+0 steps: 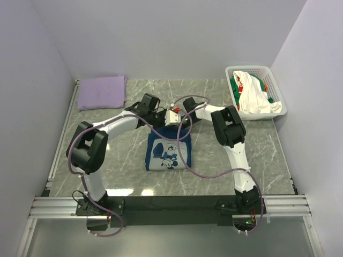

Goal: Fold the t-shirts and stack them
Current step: Fold the tshirt

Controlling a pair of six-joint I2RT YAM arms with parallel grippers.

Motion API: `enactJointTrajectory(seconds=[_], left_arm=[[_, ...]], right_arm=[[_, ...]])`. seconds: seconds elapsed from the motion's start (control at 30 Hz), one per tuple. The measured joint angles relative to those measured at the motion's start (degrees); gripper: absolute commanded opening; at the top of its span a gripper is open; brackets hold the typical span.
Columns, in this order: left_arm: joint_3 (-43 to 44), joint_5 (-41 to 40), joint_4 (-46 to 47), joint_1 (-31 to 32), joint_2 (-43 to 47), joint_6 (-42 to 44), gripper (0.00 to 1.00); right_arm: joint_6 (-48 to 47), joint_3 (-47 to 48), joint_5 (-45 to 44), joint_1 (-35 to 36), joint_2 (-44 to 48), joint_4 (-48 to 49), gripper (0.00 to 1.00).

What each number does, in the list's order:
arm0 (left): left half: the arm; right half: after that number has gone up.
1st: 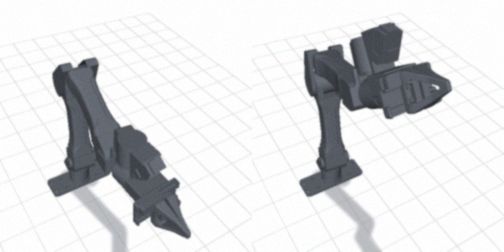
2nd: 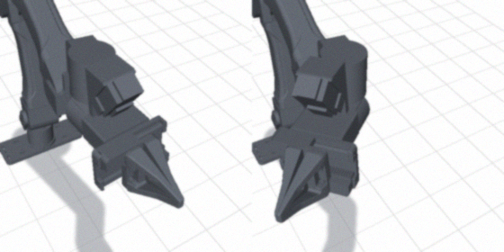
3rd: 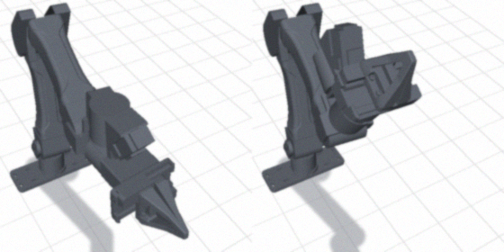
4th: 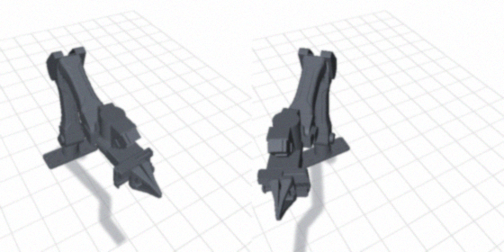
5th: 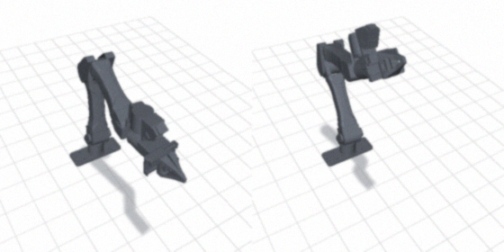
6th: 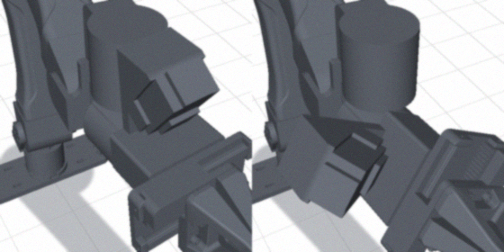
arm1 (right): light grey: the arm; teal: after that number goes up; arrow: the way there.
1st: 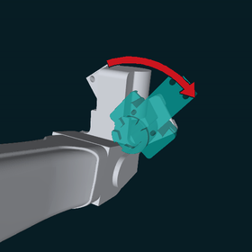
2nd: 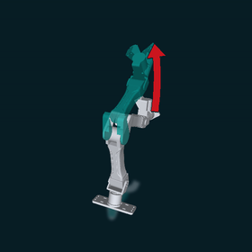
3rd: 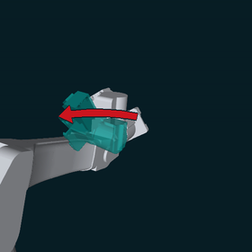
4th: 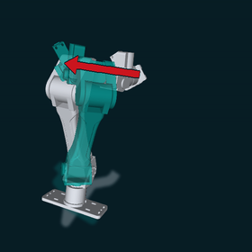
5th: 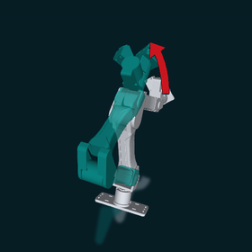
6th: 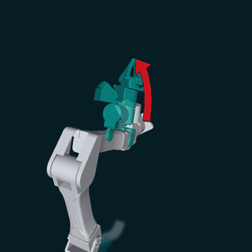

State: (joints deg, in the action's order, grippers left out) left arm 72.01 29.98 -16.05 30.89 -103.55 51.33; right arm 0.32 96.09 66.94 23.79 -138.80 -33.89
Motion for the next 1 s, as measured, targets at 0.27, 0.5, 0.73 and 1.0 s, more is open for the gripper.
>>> enactJointTrajectory(seconds=[0.27, 0.5, 0.73, 1.0], left_arm=[[0.02, -0.07, 1.42, -0.17, -3.37, 0.02, 0.01], [0.00, -0.52, 2.08, -0.17, -3.56, 0.00, 0.01], [3.34, -1.40, 0.59, -0.55, -5.86, -1.42, 0.40], [7.65, 3.80, -3.80, -8.00, -1.97, -17.66, 0.43]], right_arm=[[0.24, 3.48, -2.14, -0.87, -1.05, -3.54, 0.08], [0.35, 8.37, -11.96, -5.31, 0.46, -4.48, 0.25], [-1.70, 8.57, -22.16, -11.28, 7.08, -5.84, 0.31], [3.48, -15.74, -16.11, -12.63, 33.92, 0.87, 0.42]])
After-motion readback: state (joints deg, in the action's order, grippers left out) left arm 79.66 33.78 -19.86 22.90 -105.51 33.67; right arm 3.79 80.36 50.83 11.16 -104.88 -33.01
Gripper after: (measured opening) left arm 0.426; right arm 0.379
